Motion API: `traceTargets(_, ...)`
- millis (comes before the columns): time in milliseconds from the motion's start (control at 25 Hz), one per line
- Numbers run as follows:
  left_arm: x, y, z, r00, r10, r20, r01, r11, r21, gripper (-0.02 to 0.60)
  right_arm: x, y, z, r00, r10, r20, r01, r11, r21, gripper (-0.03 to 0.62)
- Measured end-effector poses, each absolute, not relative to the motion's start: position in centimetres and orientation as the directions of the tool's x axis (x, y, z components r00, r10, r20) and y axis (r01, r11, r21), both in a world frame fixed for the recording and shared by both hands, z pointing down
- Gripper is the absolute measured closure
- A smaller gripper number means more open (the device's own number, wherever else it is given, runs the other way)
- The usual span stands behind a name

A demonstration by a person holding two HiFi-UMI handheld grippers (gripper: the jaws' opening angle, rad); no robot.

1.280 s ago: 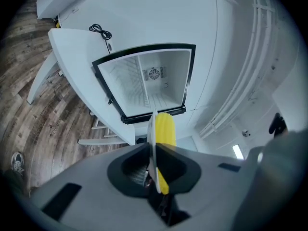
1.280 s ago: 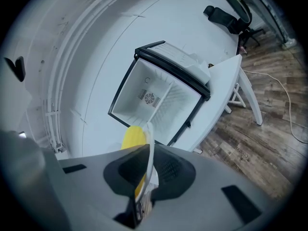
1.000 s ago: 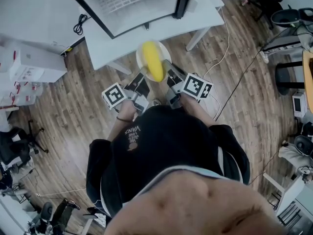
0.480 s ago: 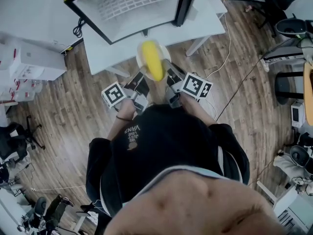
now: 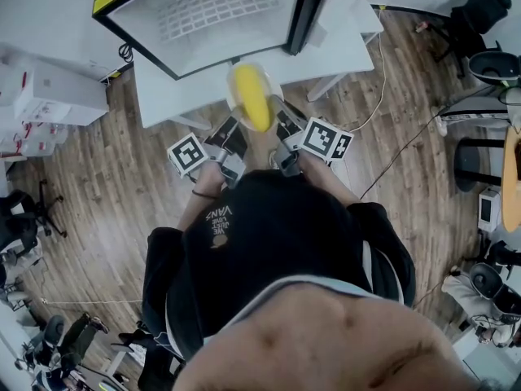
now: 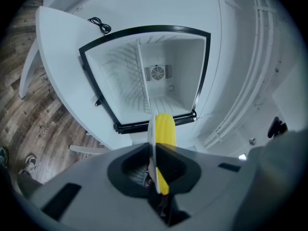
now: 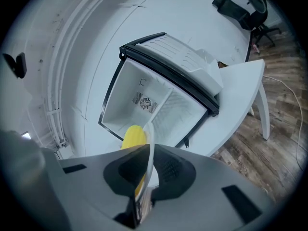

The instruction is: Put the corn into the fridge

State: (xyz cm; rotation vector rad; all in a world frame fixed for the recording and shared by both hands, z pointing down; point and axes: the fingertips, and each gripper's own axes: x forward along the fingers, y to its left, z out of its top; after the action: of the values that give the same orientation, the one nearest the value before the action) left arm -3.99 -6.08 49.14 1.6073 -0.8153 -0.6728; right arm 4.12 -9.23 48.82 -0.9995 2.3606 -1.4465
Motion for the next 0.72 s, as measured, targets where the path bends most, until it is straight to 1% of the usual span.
traceTargets(720, -3.0, -9.7, 49.5, 0.457, -0.890, 0.000, -0.158, -0.081, 0.984, 0.547, 4.4, -14.1, 49.3, -0.845, -0.504, 0.181, -0.396, 0.361, -0.845, 0.566)
